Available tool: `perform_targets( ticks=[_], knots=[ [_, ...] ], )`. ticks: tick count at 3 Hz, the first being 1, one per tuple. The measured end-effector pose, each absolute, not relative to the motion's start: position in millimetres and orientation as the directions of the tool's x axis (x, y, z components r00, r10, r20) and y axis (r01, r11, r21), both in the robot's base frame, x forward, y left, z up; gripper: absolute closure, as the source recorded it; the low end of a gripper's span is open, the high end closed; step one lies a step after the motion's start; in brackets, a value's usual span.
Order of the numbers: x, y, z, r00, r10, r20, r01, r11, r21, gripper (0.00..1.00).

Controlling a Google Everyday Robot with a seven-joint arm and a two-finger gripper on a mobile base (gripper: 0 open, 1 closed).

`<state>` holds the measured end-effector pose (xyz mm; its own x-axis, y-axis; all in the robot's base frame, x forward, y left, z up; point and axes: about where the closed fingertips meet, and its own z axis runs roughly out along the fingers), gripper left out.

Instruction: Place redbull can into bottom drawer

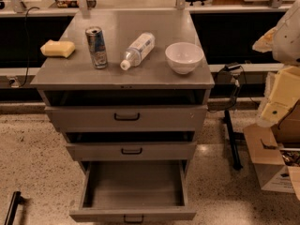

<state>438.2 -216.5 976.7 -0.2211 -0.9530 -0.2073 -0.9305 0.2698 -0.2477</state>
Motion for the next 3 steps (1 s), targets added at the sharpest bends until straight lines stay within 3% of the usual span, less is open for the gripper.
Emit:
perform_targets(
  ticks=[2, 3],
  knots=[
    [445.2, -210.6, 981.4, -0.210, -0.950, -0.230, -0.925, 0.269, -0.268, 0.00],
    [482.7, -178.9, 990.3, -0.161, -0.918, -0.363, -0.915, 0.277, -0.293, 0.00]
  ],
)
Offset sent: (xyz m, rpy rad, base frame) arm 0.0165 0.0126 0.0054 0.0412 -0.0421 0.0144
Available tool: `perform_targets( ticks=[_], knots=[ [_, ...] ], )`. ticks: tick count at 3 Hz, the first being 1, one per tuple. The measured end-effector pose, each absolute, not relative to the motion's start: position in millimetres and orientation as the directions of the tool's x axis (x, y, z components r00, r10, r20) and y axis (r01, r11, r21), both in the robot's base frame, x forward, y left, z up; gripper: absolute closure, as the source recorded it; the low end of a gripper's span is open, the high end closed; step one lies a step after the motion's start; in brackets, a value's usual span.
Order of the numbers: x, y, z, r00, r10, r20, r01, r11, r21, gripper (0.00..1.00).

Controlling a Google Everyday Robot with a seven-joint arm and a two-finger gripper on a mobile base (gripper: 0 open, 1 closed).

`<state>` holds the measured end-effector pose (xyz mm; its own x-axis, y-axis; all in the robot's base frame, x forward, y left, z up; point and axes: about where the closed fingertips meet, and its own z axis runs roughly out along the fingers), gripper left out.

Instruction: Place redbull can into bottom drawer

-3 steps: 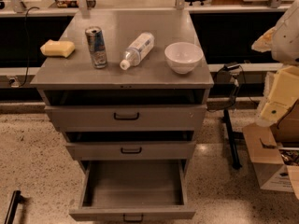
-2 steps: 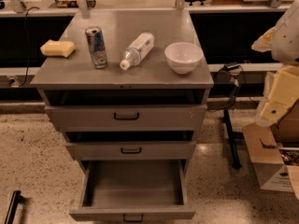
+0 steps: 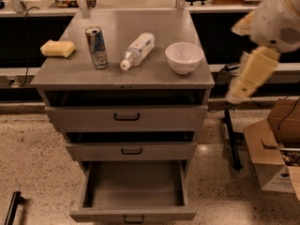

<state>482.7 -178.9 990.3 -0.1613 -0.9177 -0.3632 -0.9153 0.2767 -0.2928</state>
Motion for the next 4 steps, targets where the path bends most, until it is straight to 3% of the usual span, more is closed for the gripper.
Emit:
perform_targets(
  ticks=[1, 3, 4],
  knots=[
    [536.5, -119.2, 1008.6, -0.056, -0.850, -0.523, -0.903, 0.266, -0.336, 0.00],
    [546.0, -103.8, 999.1, -0.039, -0.856, -0.516, -0.932, 0.217, -0.290, 0.00],
    [574.4, -57.3, 973.5, -0.023, -0.814, -0.580, -0.959, 0.181, -0.216, 0.00]
  ],
)
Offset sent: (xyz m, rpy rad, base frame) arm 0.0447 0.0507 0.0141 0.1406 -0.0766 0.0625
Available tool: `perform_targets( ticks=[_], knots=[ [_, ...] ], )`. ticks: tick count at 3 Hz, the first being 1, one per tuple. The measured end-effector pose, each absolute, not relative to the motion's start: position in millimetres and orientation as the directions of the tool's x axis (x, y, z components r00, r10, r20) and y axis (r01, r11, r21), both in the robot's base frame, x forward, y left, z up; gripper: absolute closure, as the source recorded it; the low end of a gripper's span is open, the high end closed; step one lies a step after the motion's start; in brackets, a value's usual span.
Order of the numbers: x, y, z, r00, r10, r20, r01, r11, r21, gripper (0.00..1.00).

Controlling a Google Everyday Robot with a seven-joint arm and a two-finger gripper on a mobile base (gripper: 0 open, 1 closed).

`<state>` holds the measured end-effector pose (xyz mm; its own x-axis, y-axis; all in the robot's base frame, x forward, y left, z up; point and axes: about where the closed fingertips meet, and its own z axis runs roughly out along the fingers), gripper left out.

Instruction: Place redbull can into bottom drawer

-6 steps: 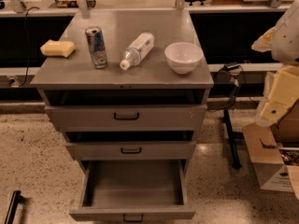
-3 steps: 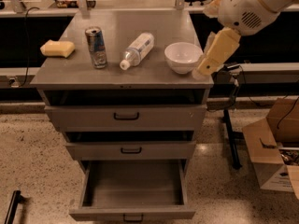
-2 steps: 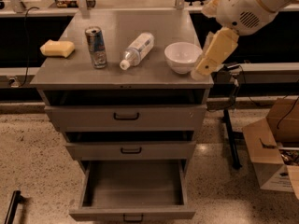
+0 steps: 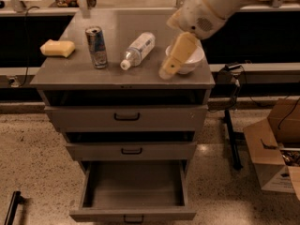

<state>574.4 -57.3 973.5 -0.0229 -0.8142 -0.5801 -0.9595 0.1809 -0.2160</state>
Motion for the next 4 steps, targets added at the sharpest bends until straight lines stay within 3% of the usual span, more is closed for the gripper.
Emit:
perform_targets(
  ticks=[2, 4],
  knots=[
    [631.8, 17.7, 954.3, 0.048, -0.681, -0.730, -0.925, 0.247, -0.290, 0.00],
    [638.7, 58.9, 930.6, 0.111, -0.571, -0.814, -0.867, 0.345, -0.360, 0.00]
  ],
)
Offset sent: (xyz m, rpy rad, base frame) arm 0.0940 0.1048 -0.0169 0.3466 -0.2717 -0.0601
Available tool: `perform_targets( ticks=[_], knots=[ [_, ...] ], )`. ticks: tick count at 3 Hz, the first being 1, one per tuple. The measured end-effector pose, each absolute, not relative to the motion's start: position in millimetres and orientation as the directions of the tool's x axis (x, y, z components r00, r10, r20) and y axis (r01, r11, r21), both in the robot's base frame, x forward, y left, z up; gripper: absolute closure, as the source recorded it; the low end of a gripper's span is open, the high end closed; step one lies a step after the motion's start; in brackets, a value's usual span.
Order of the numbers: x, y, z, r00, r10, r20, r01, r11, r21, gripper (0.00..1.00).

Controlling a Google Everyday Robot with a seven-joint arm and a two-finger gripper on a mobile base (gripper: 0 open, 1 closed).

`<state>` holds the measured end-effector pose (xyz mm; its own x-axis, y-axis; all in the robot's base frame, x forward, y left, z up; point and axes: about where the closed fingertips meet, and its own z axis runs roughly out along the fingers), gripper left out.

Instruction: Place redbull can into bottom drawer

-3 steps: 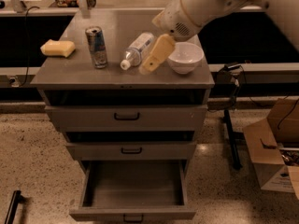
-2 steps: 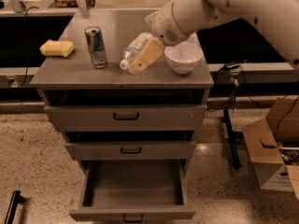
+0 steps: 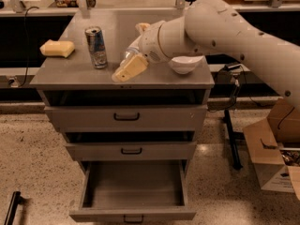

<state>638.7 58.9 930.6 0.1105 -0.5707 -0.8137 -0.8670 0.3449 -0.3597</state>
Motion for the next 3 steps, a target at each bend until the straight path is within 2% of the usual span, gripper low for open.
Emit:
perform_targets(
  ticks=[2, 3],
  knots=[
    [647.4, 67.5, 938.2, 0.131, -0.546, -0.827, -0.848, 0.371, -0.379, 0.00],
    [654.9, 74.6, 937.6, 0.144, -0.472, -0.870, -0.832, 0.419, -0.365, 0.00]
  ],
)
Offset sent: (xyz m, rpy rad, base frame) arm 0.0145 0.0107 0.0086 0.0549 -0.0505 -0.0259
